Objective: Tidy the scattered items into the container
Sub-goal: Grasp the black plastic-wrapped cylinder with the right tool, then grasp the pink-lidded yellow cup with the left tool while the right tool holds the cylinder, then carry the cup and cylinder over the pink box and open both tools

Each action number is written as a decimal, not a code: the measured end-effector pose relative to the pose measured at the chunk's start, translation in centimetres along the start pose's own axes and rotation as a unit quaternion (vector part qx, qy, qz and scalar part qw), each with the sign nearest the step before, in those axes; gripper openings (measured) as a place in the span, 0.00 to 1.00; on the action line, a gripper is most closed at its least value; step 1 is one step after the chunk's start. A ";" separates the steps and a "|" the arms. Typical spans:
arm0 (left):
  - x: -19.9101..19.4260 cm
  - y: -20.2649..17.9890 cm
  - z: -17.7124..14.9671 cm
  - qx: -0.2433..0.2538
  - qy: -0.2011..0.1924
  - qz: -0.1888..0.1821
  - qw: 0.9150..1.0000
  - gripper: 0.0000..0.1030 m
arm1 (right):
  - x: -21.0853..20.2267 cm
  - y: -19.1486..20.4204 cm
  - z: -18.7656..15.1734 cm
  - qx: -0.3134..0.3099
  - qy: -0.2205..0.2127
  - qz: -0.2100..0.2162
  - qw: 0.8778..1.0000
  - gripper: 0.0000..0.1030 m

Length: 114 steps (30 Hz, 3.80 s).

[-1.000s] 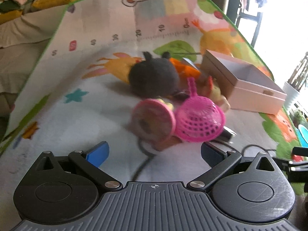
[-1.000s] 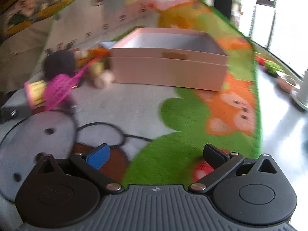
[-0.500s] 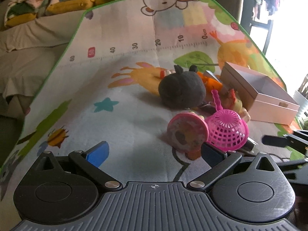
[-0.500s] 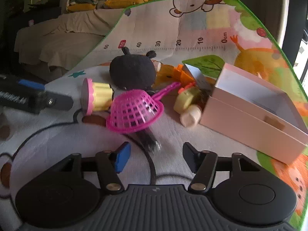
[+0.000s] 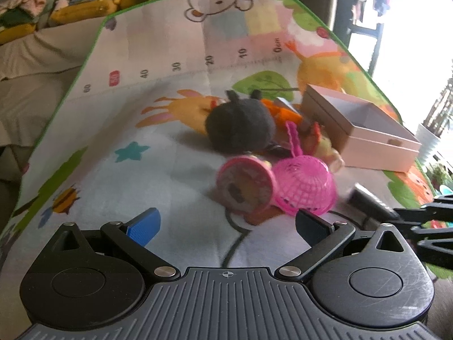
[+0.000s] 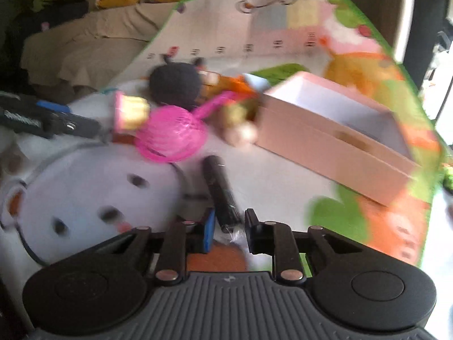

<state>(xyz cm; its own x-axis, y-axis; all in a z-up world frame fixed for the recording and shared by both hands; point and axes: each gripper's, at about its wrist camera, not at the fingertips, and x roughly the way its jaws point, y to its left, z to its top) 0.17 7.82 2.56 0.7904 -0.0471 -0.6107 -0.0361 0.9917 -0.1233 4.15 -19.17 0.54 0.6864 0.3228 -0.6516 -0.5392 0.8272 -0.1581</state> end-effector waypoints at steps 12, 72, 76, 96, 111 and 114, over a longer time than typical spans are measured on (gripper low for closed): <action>1.0 -2.2 -0.8 0.016 0.018 -0.014 1.000 1.00 | -1.2 -3.1 -0.5 0.136 -0.056 -0.056 0.988 1.00; 2.2 -3.9 0.6 0.125 -0.001 0.053 0.991 0.85 | -1.3 -2.5 -2.6 0.196 -0.047 -0.035 0.979 0.97; 3.6 -4.1 0.8 0.118 0.000 0.048 0.992 0.79 | -1.0 -2.3 -2.5 0.188 -0.035 -0.033 0.981 1.00; -3.4 -11.1 -2.7 0.209 -0.012 -0.109 0.972 0.47 | -5.6 -1.3 -3.5 0.138 -0.038 -0.054 0.988 0.82; -1.3 -11.8 -4.2 0.217 0.009 -0.116 0.969 0.48 | -5.7 -2.4 -5.7 0.162 -0.013 -0.075 0.984 0.82; -1.2 -11.8 -4.2 0.217 0.007 -0.118 0.969 0.56 | -5.6 -2.4 -5.8 0.166 -0.012 -0.073 0.983 0.85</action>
<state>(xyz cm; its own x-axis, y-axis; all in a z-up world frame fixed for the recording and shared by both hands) -2.95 -4.34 1.46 0.7365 -0.2776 -0.6169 0.4082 0.9096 0.0780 -1.22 -25.58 0.25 0.7584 0.1976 -0.6212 -0.2479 0.9688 0.0054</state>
